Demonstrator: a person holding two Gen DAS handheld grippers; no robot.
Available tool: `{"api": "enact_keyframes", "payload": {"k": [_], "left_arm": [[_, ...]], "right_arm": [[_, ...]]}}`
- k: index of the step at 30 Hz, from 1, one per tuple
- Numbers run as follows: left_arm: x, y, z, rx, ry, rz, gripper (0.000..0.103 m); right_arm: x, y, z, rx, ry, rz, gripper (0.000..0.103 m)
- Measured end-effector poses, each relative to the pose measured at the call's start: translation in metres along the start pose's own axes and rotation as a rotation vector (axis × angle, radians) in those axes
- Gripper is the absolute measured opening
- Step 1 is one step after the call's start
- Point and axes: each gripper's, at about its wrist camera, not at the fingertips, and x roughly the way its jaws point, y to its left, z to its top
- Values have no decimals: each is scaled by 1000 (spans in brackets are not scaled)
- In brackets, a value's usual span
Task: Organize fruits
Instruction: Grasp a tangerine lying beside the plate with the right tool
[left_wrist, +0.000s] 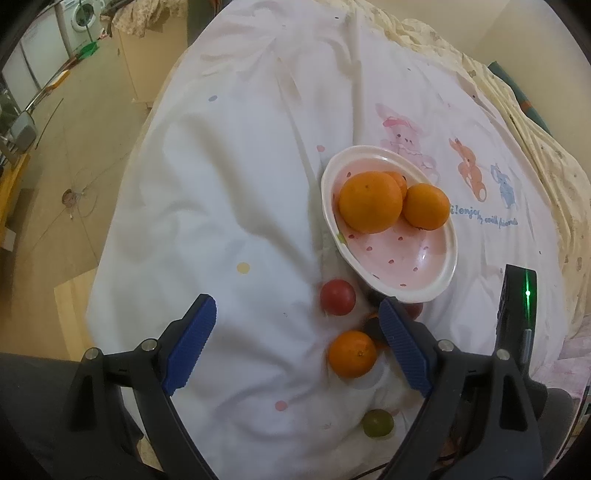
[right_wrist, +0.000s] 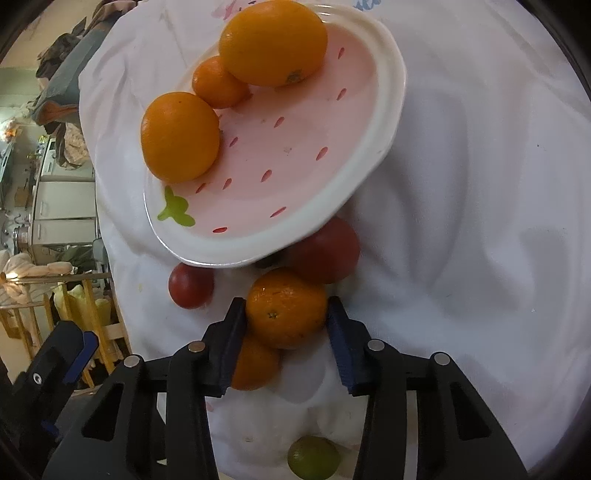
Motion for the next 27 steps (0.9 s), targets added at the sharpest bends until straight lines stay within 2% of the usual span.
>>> {"api": "enact_keyframes", "payload": {"k": [4,9,14,17,22,27], "left_arm": [[0,1,-1,0,-6,4,88],[2,3,-1,3,6,16,88],[5,1,-2,0,3,23,87],[8,-4,-3,23,-1,38,87],[17,-10,-5,64,2,78,85],[32,-20,-6,114,19,99,77]], "right_arm": [[-11,1,-3,-30,7,-3,44],[-53,0,-5,-132,-20,-27,44],[-104,-8,0,-227,-100,-18,44],[-119,-6,6,-276,-156,-32,44],[-129,-25,13,-218,-214,33,44],[-137,-33,12,-176,-244,72,44]]}}
